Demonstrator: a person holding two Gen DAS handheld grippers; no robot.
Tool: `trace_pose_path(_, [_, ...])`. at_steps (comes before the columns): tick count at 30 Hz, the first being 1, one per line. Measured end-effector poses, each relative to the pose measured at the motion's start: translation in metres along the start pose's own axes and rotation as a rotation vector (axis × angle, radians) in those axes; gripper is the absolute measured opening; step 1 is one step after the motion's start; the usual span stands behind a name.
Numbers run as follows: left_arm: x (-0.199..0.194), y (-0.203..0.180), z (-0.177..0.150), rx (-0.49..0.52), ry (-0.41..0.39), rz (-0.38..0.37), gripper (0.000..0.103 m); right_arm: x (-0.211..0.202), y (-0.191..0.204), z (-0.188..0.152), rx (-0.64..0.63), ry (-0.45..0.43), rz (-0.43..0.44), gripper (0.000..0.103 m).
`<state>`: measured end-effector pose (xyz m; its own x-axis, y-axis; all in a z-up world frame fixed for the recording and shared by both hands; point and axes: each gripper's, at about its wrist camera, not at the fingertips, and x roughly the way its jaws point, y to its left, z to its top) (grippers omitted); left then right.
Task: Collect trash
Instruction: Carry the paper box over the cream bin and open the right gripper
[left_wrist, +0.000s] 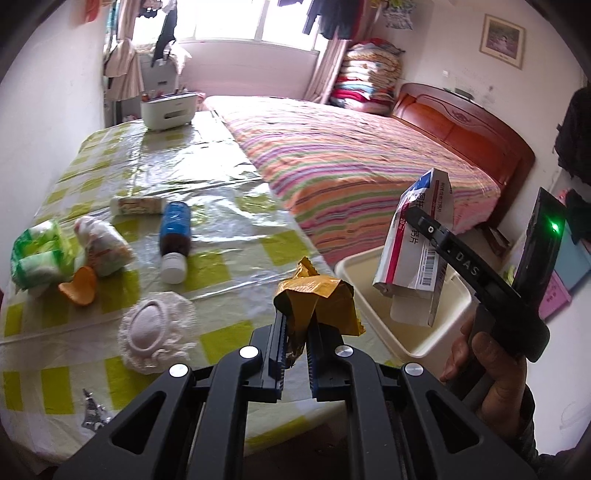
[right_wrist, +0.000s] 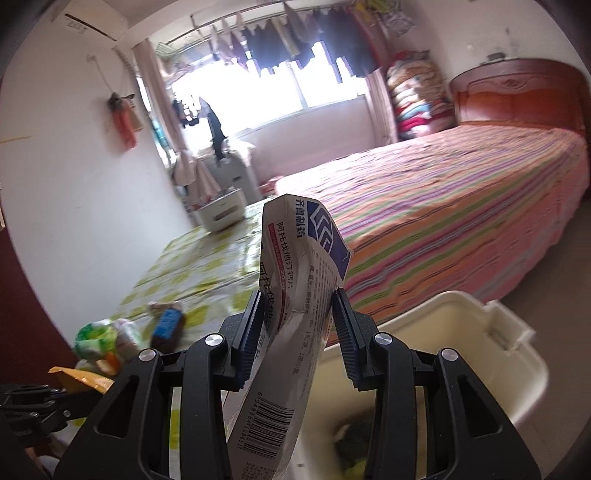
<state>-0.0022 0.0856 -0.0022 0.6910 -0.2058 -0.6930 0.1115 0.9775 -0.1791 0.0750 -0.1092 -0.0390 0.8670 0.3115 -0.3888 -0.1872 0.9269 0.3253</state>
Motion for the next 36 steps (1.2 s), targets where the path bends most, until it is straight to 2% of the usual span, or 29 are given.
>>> trace_pose_path(9, [0.011,-0.024,0.004,0.05,0.022,-0.031,0.009,-0.013,-0.013,0.003,-0.004,-0.053,-0.125,0.038])
trace_pose_path(26, [0.025,-0.047,0.011,0.101,0.047,-0.06,0.009,-0.019,-0.031,0.003,0.052,-0.054,-0.157,0.04])
trace_pose_path(27, [0.025,-0.048,0.011,0.102,0.048,-0.061,0.009,-0.019,-0.031,0.002,0.054,-0.051,-0.159,0.041])
trace_pose_path(29, [0.026,-0.05,0.013,0.102,0.05,-0.067,0.009,-0.014,-0.028,0.001,0.048,-0.035,-0.186,0.062])
trace_pose_path(32, [0.026,-0.053,0.014,0.109,0.051,-0.072,0.009,-0.009,-0.031,-0.003,0.067,0.001,-0.174,0.064])
trace_pose_path(36, [0.028,-0.057,0.015,0.119,0.054,-0.076,0.01,-0.016,-0.03,-0.001,0.068,-0.029,-0.175,0.064])
